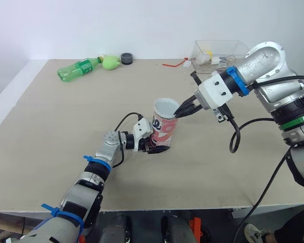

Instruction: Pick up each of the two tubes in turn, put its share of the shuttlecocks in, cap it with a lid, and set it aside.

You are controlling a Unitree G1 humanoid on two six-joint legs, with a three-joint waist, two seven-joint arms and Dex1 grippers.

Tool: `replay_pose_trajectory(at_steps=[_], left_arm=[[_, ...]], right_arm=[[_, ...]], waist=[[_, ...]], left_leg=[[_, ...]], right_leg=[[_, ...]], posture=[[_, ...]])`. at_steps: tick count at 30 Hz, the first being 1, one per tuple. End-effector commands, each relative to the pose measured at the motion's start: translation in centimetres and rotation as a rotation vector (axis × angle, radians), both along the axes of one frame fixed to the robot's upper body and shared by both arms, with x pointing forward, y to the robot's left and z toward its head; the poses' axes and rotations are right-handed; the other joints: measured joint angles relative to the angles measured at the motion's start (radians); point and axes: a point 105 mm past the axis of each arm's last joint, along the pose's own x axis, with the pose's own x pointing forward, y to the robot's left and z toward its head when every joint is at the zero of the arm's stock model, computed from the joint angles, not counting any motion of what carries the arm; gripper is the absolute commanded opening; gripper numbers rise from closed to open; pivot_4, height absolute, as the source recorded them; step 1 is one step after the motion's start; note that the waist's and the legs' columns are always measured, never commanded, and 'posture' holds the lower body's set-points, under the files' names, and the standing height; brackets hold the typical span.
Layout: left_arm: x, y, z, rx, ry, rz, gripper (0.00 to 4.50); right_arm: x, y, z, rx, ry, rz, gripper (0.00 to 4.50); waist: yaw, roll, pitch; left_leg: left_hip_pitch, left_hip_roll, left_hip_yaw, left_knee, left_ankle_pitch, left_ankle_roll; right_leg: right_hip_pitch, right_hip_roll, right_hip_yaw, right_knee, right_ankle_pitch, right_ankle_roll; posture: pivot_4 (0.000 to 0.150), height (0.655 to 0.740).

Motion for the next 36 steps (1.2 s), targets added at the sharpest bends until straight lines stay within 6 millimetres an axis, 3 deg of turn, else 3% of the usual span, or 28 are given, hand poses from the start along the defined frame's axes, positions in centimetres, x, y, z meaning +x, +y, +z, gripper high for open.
replay_pose_trajectory(at_steps=[1,14,33,36], left_arm=[[-0.3,-0.3,-0.6,0.002,0.022,-0.002,3.65],[-0.4,-0.2,-1.0,0.002,0.034,0.003,3.65],[-0.4,-0.5,-1.1,-0.007,0.042,0.011,3.65],[-0.4,-0.5,-1.2,-0.008,0.045,0.013,3.65]], right_arm=[[-0.5,0.2,0.5,-0.035,-0.005,0.037,0.05],[-0.9,0.1,1.6,-0.062,-0.017,0.021,0.05],[-1.2,0.0,0.8,-0.097,0.046,0.002,0.05],[-1.1,0.2,0.9,-0.086,0.031,0.016,0.89]], waist=[[0.0,0.0,0.0],[0.0,0.0,0.0],[0.001,0.0,0.0],[0.001,0.0,0.0]], left_leg=[[0.0,0.0,0.0,0.0,0.0,0.0],[0.0,0.0,0.0,0.0,0.0,0.0],[0.0,-0.001,0.0,0.0,0.0,0.0],[0.0,-0.001,-0.001,0.0,0.0,0.0]], right_leg=[[0.0,0.0,0.0,0.0,0.0,0.0],[0.0,-0.001,-0.001,0.0,0.0,0.0],[0.0,-0.002,-0.002,0.0,0.0,0.0],[0.0,-0.002,-0.002,0.0,0.0,0.0]], posture=[[0.15,0.74],[0.15,0.74],[0.15,0.74],[0.15,0.74]])
